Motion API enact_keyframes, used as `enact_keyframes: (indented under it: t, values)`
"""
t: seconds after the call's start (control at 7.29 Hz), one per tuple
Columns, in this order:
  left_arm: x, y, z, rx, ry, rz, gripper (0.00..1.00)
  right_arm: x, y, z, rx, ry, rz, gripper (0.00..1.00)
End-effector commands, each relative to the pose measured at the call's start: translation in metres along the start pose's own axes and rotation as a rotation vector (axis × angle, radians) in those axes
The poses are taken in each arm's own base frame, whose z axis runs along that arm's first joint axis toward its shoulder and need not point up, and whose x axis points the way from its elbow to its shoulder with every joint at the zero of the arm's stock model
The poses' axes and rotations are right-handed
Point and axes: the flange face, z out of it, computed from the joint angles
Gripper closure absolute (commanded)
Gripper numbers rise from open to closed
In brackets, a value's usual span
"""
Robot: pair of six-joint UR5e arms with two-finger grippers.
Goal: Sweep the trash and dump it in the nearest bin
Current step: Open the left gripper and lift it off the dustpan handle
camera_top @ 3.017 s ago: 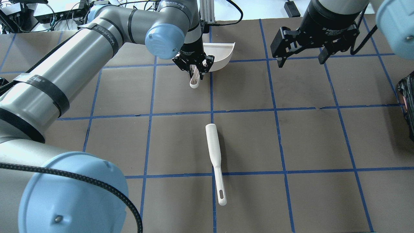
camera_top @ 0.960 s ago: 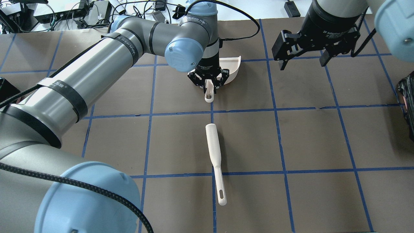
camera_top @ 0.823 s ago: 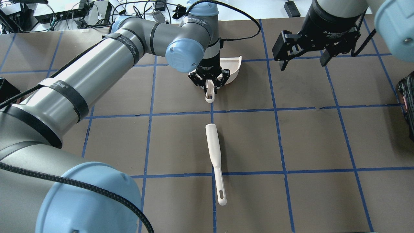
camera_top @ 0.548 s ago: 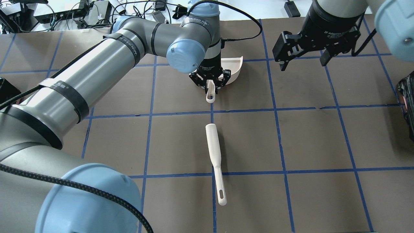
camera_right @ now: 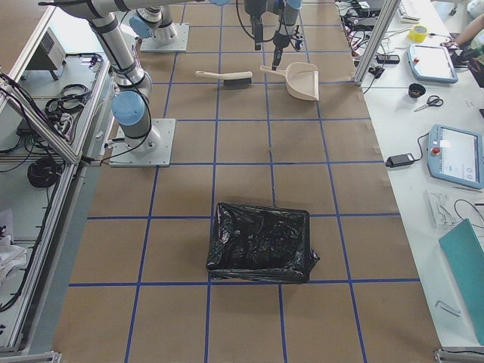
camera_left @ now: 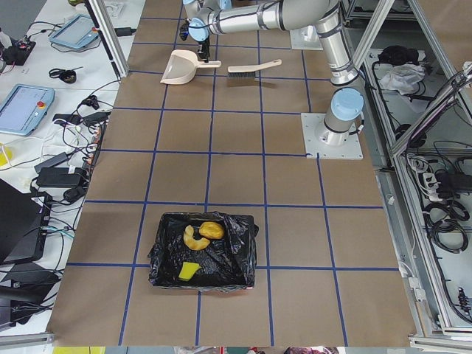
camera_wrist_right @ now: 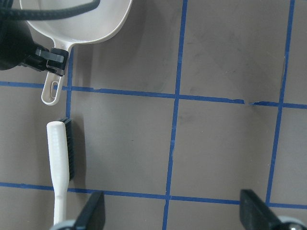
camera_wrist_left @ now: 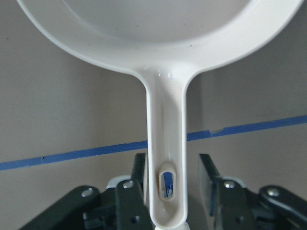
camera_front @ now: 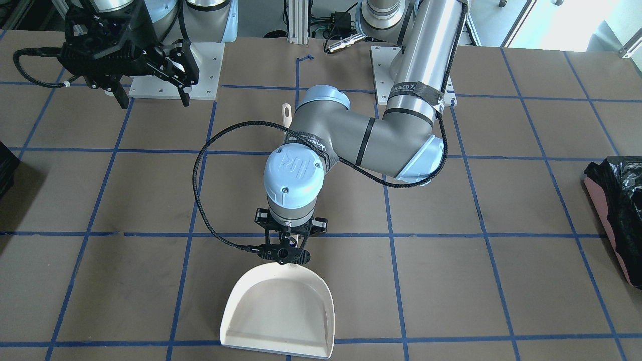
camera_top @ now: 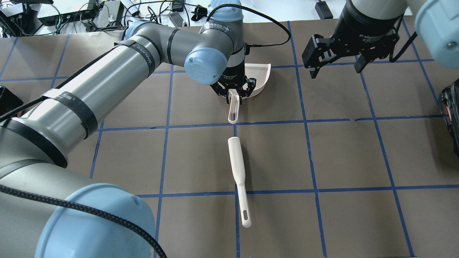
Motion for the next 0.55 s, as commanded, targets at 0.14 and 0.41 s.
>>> enact_keyframes:
  t: [0.14,0.41]
  values:
    - [0.0,0.001,-0.004,0.03,0.001,0.008,0.0,-0.001,0.0,0.0,0.0,-0.003,-0.002,0.0]
    - [-0.026,0.001,-0.029,0.077,-0.103,0.033,0.0,-0.002,0.0,0.001,0.0,-0.009,-0.002,0.0]
